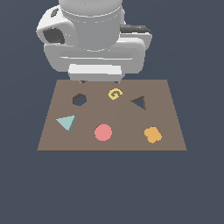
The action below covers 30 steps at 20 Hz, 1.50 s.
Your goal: Insert a designated object into the corresponding slot on a board.
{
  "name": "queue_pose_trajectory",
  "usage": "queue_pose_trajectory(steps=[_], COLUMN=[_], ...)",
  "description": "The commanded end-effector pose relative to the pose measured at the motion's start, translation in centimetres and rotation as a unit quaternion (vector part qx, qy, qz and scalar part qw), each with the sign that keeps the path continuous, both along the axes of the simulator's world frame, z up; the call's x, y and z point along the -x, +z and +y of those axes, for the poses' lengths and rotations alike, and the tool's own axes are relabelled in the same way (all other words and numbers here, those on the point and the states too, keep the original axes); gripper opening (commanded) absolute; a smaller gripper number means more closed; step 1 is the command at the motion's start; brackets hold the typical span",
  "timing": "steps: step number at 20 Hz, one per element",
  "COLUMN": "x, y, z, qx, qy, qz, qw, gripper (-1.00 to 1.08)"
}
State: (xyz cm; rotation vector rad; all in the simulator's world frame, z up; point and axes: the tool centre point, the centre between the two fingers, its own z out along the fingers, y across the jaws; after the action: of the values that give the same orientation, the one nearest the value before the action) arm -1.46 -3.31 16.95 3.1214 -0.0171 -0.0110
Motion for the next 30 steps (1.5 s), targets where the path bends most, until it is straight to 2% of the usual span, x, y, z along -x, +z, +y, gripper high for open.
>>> queue_pose_trajectory(steps=[1,11,24,30], x=[0.0,-1.2,-5.2,-6.4], y=[0.0,-1.9,-8.8,-11.0], z=[0.0,-2.0,-9.7,-12.2], qx=[0.0,-0.001,-0.006,-0.008], qy=[0.0,-0.017,-0.082,-0.103], qz=[0.0,-0.001,-0.004,-0.004], qw=[1.0,0.9998,0.9966,0.9947], gripper=[1.0,1.0,1.0,1.0])
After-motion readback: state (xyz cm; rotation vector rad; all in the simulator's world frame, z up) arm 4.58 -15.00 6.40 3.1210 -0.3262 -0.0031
